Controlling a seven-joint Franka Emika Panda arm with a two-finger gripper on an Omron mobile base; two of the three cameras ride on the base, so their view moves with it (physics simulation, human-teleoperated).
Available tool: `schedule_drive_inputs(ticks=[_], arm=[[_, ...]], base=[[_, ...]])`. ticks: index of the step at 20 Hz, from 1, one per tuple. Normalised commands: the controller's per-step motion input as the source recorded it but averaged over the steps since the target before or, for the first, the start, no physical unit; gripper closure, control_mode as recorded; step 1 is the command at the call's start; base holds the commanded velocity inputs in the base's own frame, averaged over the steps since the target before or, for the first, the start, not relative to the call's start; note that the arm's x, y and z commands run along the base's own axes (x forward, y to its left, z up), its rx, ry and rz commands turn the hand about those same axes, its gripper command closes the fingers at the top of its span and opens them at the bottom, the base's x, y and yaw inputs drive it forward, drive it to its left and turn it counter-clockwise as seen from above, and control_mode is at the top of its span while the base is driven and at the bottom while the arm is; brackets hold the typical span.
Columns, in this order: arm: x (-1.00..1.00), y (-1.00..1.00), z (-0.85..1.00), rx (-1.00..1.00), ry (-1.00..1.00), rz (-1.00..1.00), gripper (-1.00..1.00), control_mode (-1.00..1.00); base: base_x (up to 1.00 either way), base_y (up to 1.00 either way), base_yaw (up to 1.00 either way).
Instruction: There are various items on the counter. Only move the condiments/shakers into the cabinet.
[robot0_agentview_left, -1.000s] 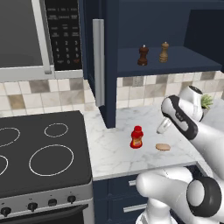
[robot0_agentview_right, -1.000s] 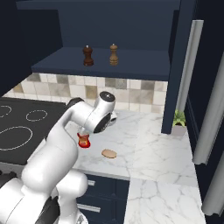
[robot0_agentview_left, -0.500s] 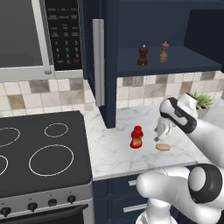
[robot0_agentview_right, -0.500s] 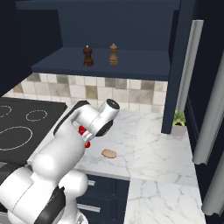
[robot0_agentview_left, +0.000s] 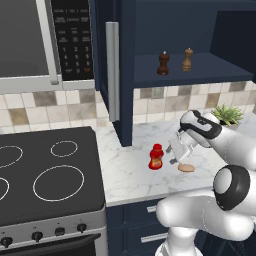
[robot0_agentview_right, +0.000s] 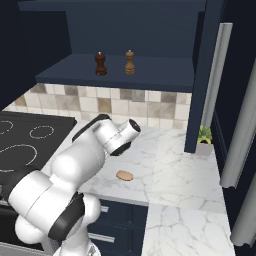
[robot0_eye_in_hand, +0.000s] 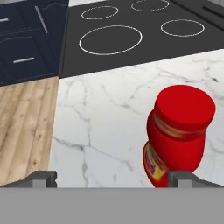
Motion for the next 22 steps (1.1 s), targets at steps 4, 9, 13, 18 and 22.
schedule_drive_inputs(ticks=[4, 9, 13, 18, 22], arm=[[0.12, -0.05, 0.0, 0.03, 0.0, 0.06, -1.0, -1.0], [0.06, -0.23, 0.0, 0.0, 0.0, 0.05, -1.0, -1.0], [0.0, -0.16, -0.04, 0.0, 0.0, 0.06, -1.0, -1.0], [0.0, 0.01, -0.03, 0.05, 0.0, 0.05, -1.0, -1.0], [0.0, 0.3, -0.02, 0.07, 0.0, 0.01, -1.0, -1.0]], base=[[0.0, 0.0, 0.0], [0.0, 0.0, 0.0], [0.0, 0.0, 0.0], [0.0, 0.0, 0.0], [0.0, 0.0, 0.0]])
